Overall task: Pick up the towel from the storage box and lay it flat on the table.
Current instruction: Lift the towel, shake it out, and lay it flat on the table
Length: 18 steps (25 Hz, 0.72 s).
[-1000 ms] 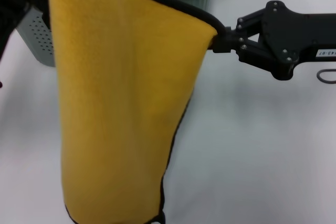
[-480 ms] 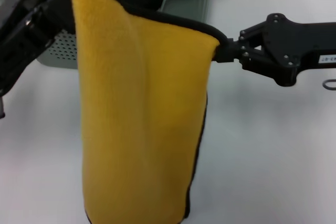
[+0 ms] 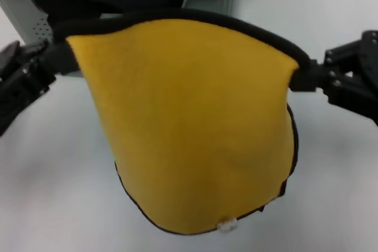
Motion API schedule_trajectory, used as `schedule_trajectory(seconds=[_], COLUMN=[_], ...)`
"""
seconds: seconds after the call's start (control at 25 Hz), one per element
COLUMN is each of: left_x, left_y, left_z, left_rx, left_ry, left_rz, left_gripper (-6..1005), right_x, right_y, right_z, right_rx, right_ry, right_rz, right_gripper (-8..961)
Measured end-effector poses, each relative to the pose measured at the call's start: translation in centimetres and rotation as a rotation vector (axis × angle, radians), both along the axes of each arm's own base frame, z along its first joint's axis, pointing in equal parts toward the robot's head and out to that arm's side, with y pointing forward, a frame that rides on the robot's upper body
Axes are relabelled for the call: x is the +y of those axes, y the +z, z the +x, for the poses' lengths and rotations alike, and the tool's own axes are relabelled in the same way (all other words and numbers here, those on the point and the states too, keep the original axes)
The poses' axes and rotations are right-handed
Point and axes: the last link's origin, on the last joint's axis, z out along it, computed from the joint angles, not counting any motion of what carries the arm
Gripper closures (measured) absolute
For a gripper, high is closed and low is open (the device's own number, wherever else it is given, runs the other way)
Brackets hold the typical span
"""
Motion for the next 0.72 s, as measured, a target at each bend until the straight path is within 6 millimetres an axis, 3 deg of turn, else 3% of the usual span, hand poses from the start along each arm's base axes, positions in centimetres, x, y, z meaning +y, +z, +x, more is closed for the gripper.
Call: schedule_trajectory(seconds=[0.16, 0.4, 0.6, 0.72], left_x=[-1.1, -3.1, -2.2, -1.4], left_y=[-0.9, -1.7, -1.4, -1.0], left_z=[-0.4, -2.6, -2.9, -2.1], left_rx=[0.057, 0.16, 0.246, 0.301], left_ry=[0.032, 0.144, 0.237, 0.259], left_rz=[-0.066, -0.092, -0.106, -0.125], left_gripper=[979, 979, 978, 978], right_x=[-1.3, -3.0, -3.0, -2.3], right_y=[-0.9, -2.0, -0.8, -0.5], right_z=[0.0, 0.1, 0.7, 0.9], right_rx=[-0.007, -0.024, -0.026, -0.034], right_ry=[0.011, 0.047, 0.01, -0.017], right_rz=[-0.053, -0.077, -0.025, -0.01], right_gripper=[952, 952, 952, 952])
